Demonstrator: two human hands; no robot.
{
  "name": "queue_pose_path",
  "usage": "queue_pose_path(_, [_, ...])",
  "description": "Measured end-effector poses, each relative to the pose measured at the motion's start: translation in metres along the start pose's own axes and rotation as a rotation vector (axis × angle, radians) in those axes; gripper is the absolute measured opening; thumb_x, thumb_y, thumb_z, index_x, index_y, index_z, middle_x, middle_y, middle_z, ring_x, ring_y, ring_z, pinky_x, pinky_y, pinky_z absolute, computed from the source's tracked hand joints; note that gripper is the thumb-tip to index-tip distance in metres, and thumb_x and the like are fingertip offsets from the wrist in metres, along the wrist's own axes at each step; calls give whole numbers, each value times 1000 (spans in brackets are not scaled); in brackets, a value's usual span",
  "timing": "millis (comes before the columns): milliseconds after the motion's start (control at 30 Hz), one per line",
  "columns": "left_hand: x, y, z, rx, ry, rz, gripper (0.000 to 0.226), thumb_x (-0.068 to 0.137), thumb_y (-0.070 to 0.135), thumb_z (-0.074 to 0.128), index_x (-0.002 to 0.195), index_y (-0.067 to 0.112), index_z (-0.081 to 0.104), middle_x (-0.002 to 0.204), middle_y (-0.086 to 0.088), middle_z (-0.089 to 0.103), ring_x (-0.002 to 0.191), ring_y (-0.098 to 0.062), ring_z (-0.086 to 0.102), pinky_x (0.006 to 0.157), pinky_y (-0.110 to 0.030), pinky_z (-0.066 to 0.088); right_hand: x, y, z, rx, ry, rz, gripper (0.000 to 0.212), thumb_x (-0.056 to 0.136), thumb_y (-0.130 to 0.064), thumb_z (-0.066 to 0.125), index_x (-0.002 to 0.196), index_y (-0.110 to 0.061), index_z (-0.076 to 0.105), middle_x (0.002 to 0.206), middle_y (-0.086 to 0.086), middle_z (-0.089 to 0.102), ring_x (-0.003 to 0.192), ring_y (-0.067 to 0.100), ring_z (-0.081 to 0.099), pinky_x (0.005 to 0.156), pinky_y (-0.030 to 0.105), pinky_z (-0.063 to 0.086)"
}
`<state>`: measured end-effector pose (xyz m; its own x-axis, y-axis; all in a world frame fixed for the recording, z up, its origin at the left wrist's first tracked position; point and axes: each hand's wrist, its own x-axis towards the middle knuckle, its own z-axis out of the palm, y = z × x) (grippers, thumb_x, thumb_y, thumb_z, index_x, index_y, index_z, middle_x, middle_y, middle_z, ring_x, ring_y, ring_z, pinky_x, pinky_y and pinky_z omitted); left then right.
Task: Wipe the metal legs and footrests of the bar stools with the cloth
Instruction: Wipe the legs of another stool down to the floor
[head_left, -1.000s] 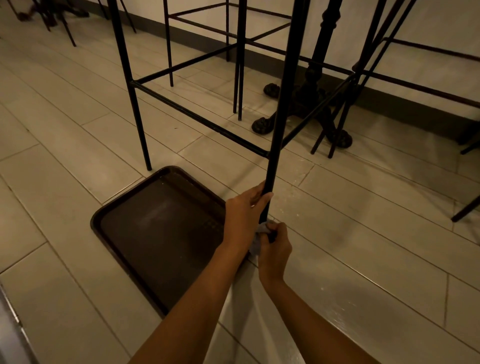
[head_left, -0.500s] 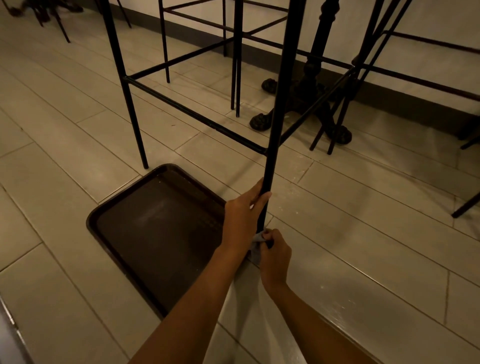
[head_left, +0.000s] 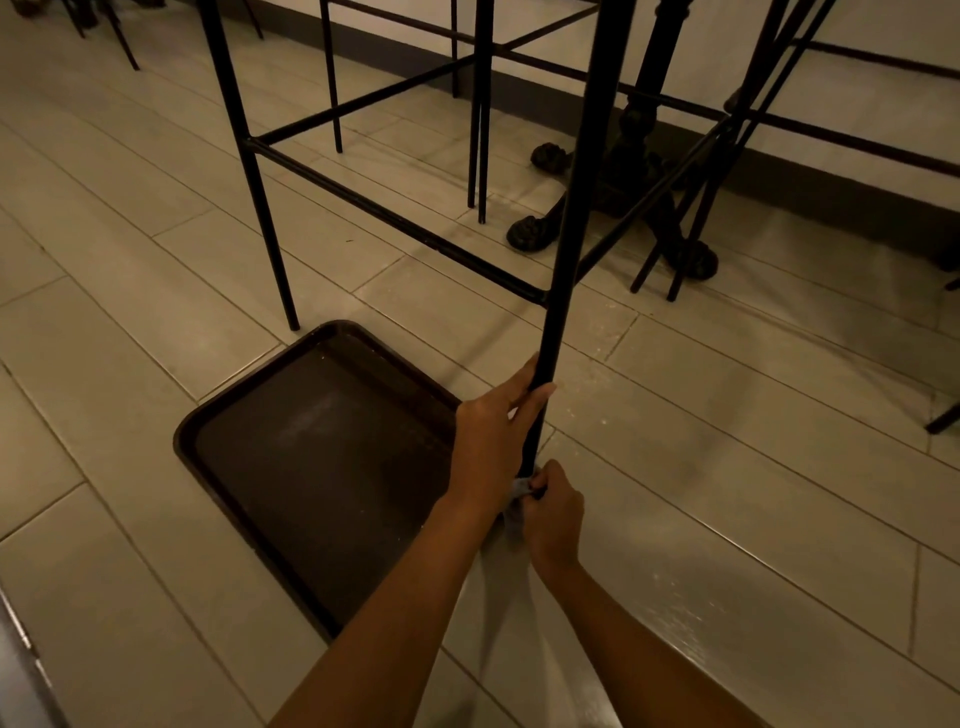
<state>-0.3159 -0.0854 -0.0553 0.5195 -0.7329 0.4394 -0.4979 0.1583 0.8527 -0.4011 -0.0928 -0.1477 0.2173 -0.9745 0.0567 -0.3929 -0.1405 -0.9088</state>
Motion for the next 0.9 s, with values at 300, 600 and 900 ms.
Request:
queue_pose_path(300, [-1,1,0,-2,16,-9,50,83,36,59,122,4,56,101,9,61,82,1,61,73,-5,50,-2,1,4,-19,9,13,49,76,21,43,61,-24,27,53,-5,37,44,6,39,42,10,33])
queue_pose_path(600, [0,-2,1,0,16,-20,42,82,8,67,122,2,55,109,0,63,94,13,56,81,-2,45,8,11,4,-190,-44,55,49,77,15,47,57,-23,25,53,-7,36,49,3,35,50,9,38])
queue_pose_path(900, [-1,-1,2,7,23,-14,45,80,5,68,122,0,52,105,3,60,93,7,56,79,0,45,-1,13,3,-180,-3,8,52,79,17,46,59,-27,26,54,-10,38,49,-1,37,47,8,37])
